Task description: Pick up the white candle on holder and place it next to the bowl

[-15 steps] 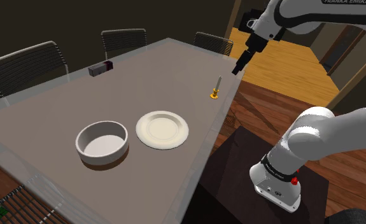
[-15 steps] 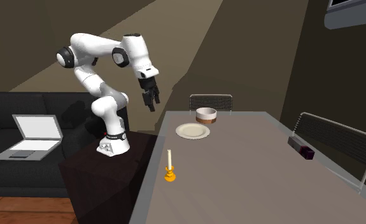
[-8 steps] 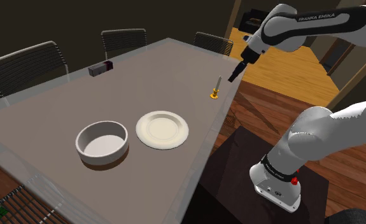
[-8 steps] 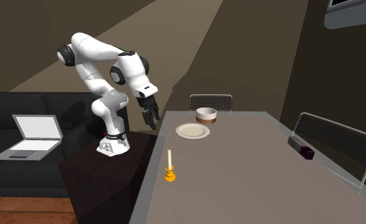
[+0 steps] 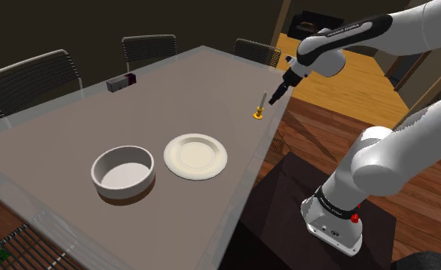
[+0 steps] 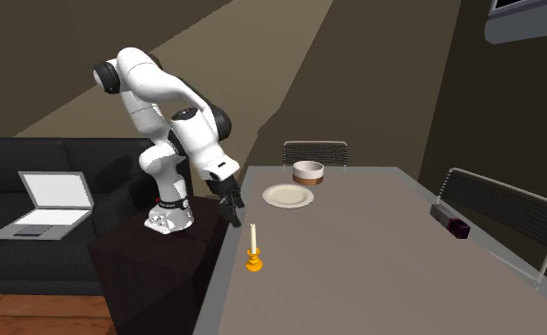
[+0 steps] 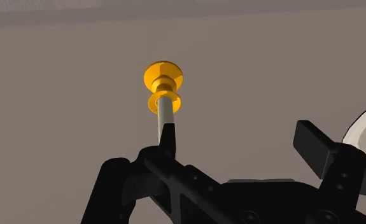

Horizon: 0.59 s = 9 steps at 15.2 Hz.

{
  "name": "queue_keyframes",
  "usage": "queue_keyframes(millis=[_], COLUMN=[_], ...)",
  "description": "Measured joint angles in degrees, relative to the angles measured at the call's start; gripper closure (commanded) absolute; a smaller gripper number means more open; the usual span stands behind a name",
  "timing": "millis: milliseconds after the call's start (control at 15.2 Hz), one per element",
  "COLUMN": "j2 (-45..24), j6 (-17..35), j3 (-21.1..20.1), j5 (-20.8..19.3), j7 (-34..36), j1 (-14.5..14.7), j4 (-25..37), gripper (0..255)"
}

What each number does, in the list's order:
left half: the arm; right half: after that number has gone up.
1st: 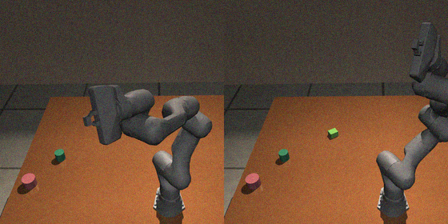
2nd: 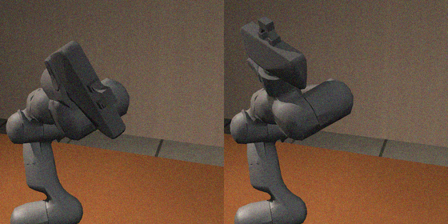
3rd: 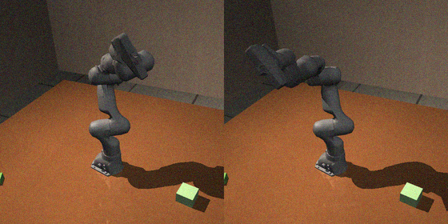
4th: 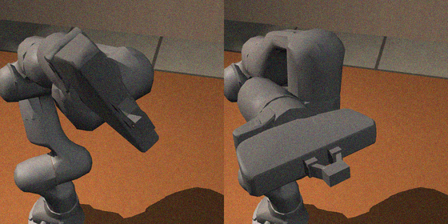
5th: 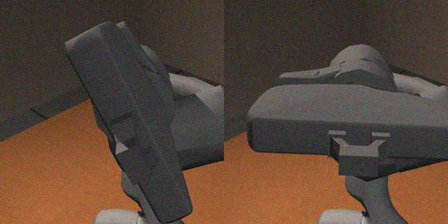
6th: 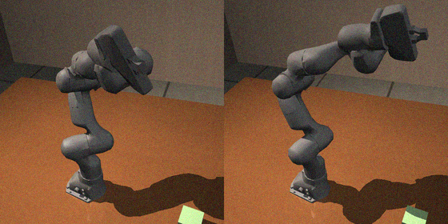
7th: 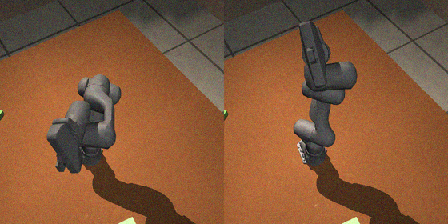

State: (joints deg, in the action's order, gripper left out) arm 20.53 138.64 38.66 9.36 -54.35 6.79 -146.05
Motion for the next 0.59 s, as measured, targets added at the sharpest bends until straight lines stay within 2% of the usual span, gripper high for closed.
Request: queue_keyframes(millis=[198,330,462,594], j2=[-7.6,-15.2,-18.6,-21.1], j6=[3.2,3.3,3.2,3.6], j3=[7.3,12.3,13.5,13.5], j5=[8.8,18.4,24.3,28.4], j7=[-11.1,-20.5,-25.9,-29.0], j1=[5.6,10.3,11.2,11.6], j4=[2.9,6.9,8.0,8.4], gripper=[0,0,0,0])
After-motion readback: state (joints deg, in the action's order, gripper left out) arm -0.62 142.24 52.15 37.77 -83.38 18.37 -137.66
